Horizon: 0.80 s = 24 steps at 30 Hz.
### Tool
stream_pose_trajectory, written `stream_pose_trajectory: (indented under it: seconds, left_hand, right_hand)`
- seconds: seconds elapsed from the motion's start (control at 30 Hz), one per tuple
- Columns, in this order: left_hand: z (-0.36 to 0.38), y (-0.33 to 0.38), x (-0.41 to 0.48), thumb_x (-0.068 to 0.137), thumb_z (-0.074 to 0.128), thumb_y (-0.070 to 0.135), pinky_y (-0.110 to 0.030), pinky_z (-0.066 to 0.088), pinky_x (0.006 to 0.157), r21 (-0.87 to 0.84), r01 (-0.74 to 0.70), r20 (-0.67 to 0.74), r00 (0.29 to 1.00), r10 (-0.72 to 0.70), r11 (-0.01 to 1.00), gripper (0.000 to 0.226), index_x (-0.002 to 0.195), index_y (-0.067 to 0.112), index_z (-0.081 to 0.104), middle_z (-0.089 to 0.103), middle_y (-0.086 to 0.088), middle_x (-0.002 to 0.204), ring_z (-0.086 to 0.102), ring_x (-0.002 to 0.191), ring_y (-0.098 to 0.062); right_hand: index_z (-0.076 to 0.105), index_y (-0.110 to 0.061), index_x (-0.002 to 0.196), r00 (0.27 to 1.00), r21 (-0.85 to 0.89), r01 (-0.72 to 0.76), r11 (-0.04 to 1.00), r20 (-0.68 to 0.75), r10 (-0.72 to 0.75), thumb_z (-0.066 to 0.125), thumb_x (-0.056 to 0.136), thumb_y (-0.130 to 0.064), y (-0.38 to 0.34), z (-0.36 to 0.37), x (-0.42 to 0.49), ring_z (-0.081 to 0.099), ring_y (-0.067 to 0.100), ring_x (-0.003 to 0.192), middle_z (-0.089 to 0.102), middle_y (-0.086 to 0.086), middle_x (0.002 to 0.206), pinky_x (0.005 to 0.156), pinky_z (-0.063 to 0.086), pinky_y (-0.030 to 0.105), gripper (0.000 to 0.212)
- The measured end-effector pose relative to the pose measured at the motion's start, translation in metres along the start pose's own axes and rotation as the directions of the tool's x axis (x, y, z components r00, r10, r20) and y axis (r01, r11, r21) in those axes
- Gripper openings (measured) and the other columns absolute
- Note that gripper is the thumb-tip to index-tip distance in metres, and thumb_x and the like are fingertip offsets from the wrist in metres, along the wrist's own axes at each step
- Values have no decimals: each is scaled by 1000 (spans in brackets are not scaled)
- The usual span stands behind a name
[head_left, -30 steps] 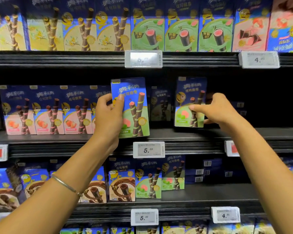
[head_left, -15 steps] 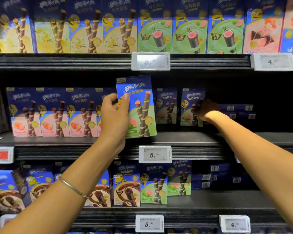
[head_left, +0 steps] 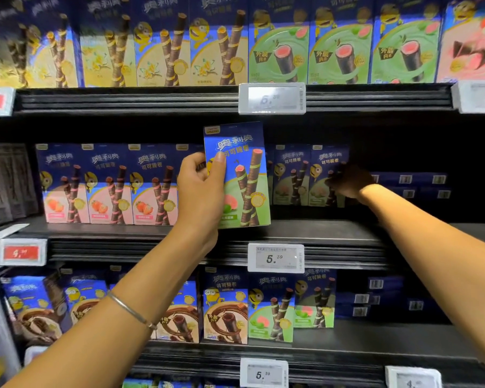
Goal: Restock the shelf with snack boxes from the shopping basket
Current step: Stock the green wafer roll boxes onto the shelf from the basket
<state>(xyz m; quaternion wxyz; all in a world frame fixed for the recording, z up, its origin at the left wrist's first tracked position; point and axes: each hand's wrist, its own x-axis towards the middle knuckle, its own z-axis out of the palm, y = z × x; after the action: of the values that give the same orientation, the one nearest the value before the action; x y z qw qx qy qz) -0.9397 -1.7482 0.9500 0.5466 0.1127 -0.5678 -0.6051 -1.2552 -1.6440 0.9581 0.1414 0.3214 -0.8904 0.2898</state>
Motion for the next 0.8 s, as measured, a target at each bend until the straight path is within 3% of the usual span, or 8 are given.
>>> stream_pose_trajectory:
  seconds: [0.1,0.2,0.27,0.4,0.57,0.67,0.73,0.8]
  left_hand:
    - [0,-3,0,109,57,27,-38,64,70,7,1,1,1000,-1,1000,24,128,13,53,78,-7,105,77,88,-19]
    - [0,-8,0,109,57,26,-29,63,63,4,-13,5,1000,13,1000,23,128,12,53,77,1,93,77,77,-9]
    - [1,-11,-1,109,57,25,-27,64,63,7,-25,15,1000,25,1000,26,130,10,53,77,3,92,77,76,-7]
    - [9,-16,-1,109,58,24,-22,59,58,-13,-43,39,998,44,999,24,128,11,53,77,9,81,76,74,-5]
    - [25,-18,-2,107,61,24,-24,57,56,8,-86,47,995,86,996,31,130,4,55,73,8,79,71,68,-2]
    - [26,-15,2,105,64,27,-24,57,74,142,-173,113,981,158,975,34,133,8,58,73,12,92,70,85,2]
    - [17,-11,8,103,67,30,-30,54,95,360,-322,185,944,272,875,42,140,14,54,66,7,117,65,110,-9]
    - [4,-8,14,100,70,31,-32,48,100,542,-474,271,880,390,694,49,143,15,53,61,-2,130,58,122,-19]
  right_hand:
    - [49,-7,145,999,-22,-51,998,12,51,54,103,-31,-5,-6,-4,48,36,134,50,18,148,113,38,45,49]
    - [52,-5,141,976,121,-145,982,-144,162,57,99,-41,-22,-19,-19,52,39,130,53,21,143,103,46,40,56]
    - [64,-10,127,976,347,-14,938,-199,88,61,97,-42,-40,-25,-42,61,32,114,66,14,125,88,48,33,44]
    - [68,-23,117,956,763,125,635,79,-283,66,80,-62,-80,-39,-114,72,14,102,75,-3,110,75,58,30,54]
    - [60,-20,121,905,691,193,697,149,-398,77,88,-30,-95,-37,-141,74,13,101,76,2,107,84,61,39,39]
    - [61,-13,120,937,727,116,677,146,-317,73,92,-16,-83,-37,-132,75,16,99,76,6,109,79,63,39,30]
    - [64,-11,114,970,707,66,704,120,-211,73,92,-13,-70,-34,-121,75,18,95,76,6,104,77,64,40,24]
    - [67,-4,108,994,622,-18,782,97,-54,72,91,-10,-58,-24,-108,73,20,89,73,7,94,77,64,42,19]
